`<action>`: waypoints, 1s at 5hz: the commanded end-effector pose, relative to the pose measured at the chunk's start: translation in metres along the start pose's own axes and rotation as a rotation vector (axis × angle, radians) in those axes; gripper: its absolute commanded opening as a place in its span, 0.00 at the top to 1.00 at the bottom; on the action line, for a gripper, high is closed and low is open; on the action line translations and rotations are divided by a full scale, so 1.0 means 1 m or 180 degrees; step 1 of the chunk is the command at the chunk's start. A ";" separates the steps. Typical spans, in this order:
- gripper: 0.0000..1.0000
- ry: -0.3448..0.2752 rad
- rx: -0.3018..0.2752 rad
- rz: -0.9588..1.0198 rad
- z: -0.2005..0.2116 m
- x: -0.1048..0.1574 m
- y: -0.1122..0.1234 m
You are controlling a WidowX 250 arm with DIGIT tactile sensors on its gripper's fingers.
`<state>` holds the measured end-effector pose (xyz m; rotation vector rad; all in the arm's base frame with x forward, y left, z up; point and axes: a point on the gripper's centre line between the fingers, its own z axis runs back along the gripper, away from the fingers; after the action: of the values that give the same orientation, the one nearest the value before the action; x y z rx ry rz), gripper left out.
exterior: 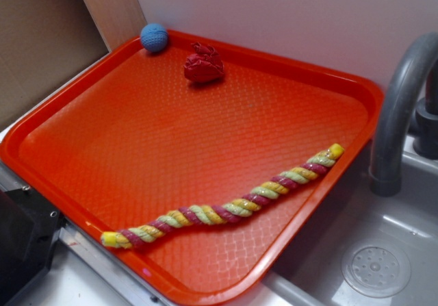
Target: Grab the multicolored rope.
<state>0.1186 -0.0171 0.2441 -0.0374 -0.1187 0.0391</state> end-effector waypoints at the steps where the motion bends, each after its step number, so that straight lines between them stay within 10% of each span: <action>1: 0.00 0.0000 0.0000 0.0000 0.000 0.000 0.000; 5: 0.00 -0.0508 0.0120 -0.1951 -0.025 0.027 -0.146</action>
<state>0.1602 -0.1602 0.2230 0.0535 -0.2597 -0.5657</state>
